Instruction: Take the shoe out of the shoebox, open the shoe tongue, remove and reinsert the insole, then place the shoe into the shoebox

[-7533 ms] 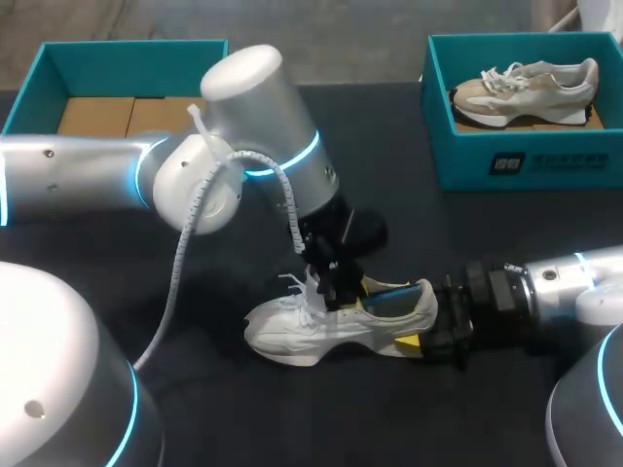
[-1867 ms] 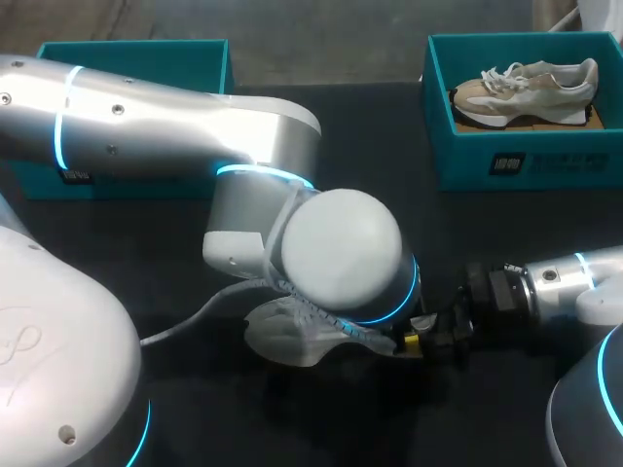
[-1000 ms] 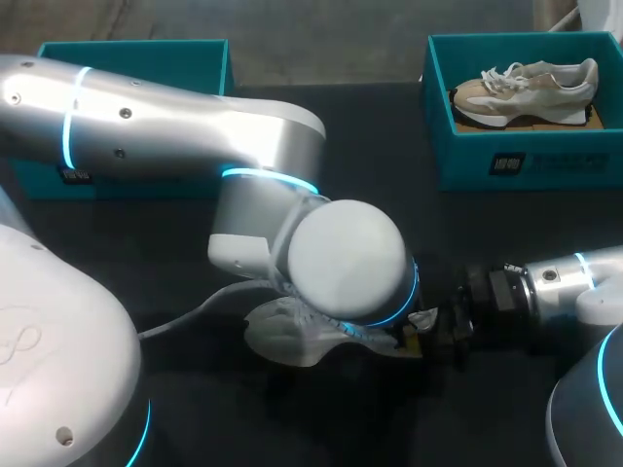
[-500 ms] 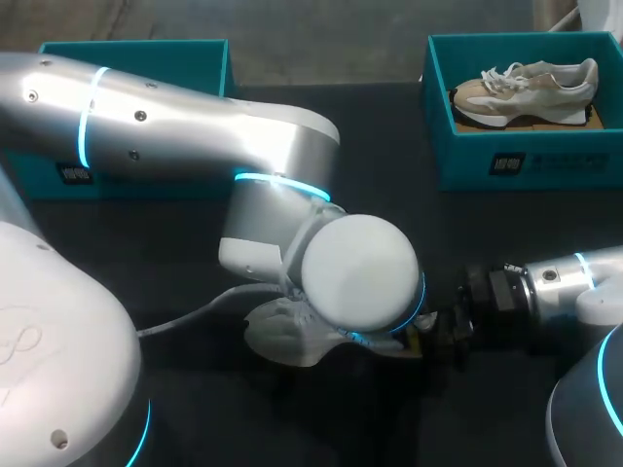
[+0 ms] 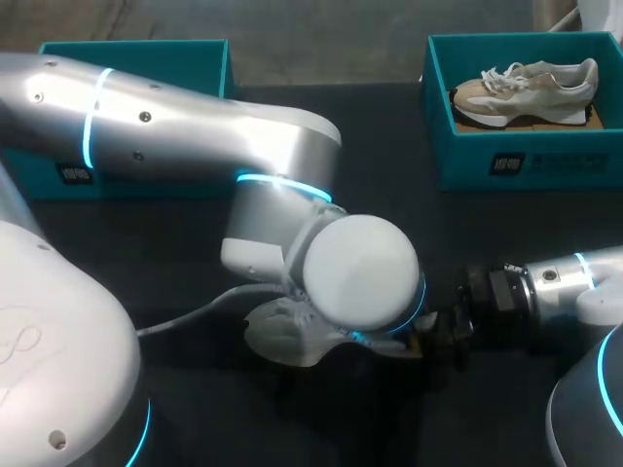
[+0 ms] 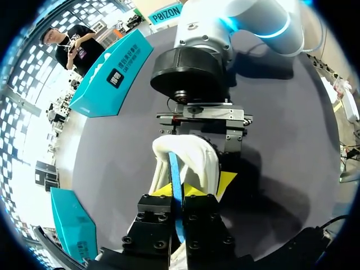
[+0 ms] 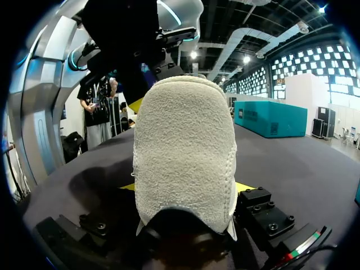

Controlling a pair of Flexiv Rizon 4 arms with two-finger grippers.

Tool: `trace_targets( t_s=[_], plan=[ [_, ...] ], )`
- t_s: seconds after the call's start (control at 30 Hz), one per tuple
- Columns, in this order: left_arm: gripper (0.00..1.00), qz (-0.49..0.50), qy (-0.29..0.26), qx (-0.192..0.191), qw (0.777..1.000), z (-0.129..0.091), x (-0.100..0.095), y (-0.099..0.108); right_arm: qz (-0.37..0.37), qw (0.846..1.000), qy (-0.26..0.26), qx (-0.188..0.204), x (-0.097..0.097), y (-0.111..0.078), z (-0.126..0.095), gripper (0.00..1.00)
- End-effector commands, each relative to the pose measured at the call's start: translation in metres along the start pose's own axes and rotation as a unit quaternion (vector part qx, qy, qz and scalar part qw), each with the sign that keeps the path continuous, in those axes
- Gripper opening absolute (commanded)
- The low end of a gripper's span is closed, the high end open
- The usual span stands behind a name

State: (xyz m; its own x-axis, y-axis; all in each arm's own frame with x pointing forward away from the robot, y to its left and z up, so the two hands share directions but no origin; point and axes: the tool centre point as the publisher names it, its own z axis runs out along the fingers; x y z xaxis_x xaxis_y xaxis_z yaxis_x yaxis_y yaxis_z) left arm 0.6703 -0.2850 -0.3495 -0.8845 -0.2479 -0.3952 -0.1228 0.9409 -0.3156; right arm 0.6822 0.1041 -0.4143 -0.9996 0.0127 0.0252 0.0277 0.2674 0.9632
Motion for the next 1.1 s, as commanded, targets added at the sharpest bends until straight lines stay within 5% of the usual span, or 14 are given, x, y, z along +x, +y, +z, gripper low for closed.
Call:
trace_targets(
  t_s=[0.03,0.5,1.1],
  plan=[
    [0.00,0.000,0.001,0.004,1.000,-0.002,-0.001,0.002,0.000,1.000,0.000,0.001,0.001,0.001,0.001,0.00],
    [0.00,0.010,0.023,0.049,0.998,-0.015,-0.008,-0.030,0.000,1.000,0.000,0.001,0.001,0.001,0.001,0.00],
    [0.00,0.004,0.054,0.087,0.995,-0.030,-0.011,-0.026,0.000,1.000,0.000,0.001,0.001,0.001,0.001,0.00]
  ],
)
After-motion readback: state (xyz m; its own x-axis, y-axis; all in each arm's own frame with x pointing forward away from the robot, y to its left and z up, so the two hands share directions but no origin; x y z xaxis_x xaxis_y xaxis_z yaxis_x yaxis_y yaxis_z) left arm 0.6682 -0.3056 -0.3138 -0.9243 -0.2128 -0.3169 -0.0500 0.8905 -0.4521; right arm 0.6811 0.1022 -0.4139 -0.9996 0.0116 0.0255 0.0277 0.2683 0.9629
